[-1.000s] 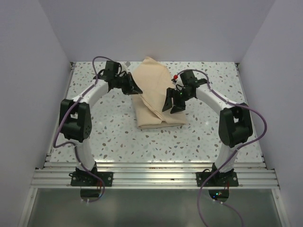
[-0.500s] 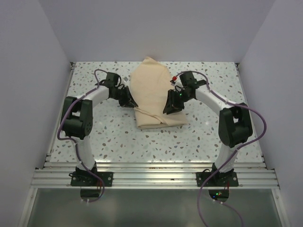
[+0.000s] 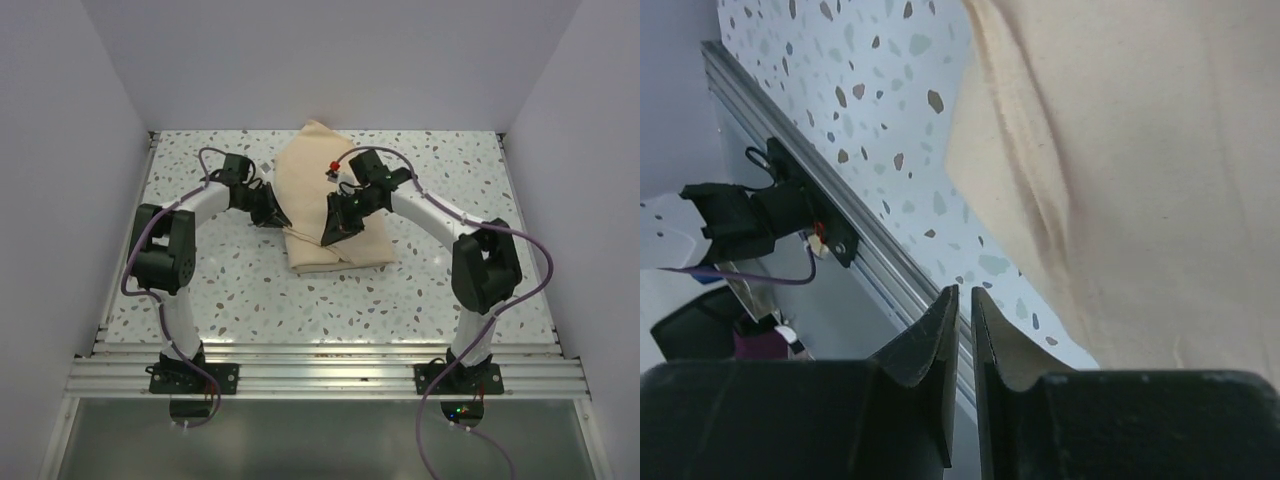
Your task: Prepare the surgical pack
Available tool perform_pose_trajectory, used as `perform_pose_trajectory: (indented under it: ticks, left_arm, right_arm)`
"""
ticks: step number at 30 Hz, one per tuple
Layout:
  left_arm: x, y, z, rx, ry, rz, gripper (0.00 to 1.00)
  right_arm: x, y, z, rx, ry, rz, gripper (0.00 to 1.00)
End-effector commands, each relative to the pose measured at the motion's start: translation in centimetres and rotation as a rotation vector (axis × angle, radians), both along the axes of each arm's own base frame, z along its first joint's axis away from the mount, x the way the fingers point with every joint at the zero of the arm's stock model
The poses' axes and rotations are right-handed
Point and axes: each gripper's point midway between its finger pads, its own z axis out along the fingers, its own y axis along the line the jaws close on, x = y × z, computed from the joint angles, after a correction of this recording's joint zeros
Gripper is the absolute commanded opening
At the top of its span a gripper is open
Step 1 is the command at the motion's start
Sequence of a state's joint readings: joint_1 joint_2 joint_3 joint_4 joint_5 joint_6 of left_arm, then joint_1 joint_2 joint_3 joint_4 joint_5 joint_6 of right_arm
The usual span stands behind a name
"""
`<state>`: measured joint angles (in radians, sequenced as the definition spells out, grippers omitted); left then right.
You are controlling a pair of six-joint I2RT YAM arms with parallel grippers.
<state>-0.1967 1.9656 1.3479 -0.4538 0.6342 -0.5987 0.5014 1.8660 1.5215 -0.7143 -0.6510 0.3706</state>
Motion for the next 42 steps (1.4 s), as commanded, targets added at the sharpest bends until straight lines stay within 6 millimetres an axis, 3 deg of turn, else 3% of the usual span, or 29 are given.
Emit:
perform_pose_trajectory:
  ticks: [1, 10, 18, 20, 23, 25, 26, 28, 32, 36, 37, 38, 41, 42]
  left_arm:
    - [1.2, 0.9, 0.8, 0.014, -0.048, 0.008, 0.00]
    - [1.1, 1.2, 0.6, 0.029, -0.038, 0.007, 0.00]
    - [1.0, 2.5, -0.6, 0.069, -0.022, 0.000, 0.00]
    - [0.9, 2.8, -0.9, 0.079, -0.011, -0.004, 0.00]
    - [0.7, 3.0, -1.1, 0.086, -0.005, -0.014, 0.00]
    - [0.6, 2.9, -0.9, 0.082, -0.012, -0.023, 0.00]
    - [0.6, 2.8, -0.7, 0.075, -0.016, -0.027, 0.08]
    - [0.7, 2.7, 0.4, 0.065, -0.058, -0.035, 0.26]
    - [1.7, 2.7, 2.9, 0.061, -0.155, -0.034, 0.43]
    - [4.0, 2.5, 6.1, 0.050, -0.299, -0.014, 0.46]
    - [4.6, 2.4, 6.9, 0.042, -0.338, -0.008, 0.46]
    - [5.2, 2.4, 7.3, 0.040, -0.363, 0.001, 0.45]
    - [7.6, 1.5, 8.4, -0.004, -0.446, -0.014, 0.38]
    - [8.5, 1.3, 7.5, -0.007, -0.447, -0.018, 0.35]
  right_arm:
    - [-1.5, 0.7, -1.1, -0.026, -0.003, 0.071, 0.13]
    - [-1.0, -1.7, -7.4, -0.172, 0.040, -0.007, 0.05]
    - [-2.0, -3.8, -8.9, -0.151, 0.120, -0.078, 0.05]
    - [-1.9, -3.6, -8.6, -0.133, 0.123, -0.072, 0.04]
    - [-1.1, -3.0, -5.9, -0.086, 0.075, -0.053, 0.05]
    - [-0.1, -2.3, -2.7, -0.038, 0.019, -0.051, 0.05]
    - [0.3, -2.0, -1.5, -0.023, -0.004, -0.055, 0.06]
    - [2.0, -1.7, 1.3, 0.011, -0.072, -0.095, 0.08]
    - [7.1, -2.5, 4.6, 0.032, -0.206, -0.232, 0.11]
    - [14.9, -5.8, 5.4, 0.110, -0.245, -0.464, 0.13]
    - [16.2, -5.7, 3.6, 0.136, -0.198, -0.464, 0.13]
    - [18.7, -6.5, 4.8, 0.176, -0.241, -0.488, 0.13]
    - [22.4, -7.2, 3.4, 0.179, -0.238, -0.471, 0.11]
    - [23.1, -7.3, 2.7, 0.179, -0.235, -0.462, 0.10]
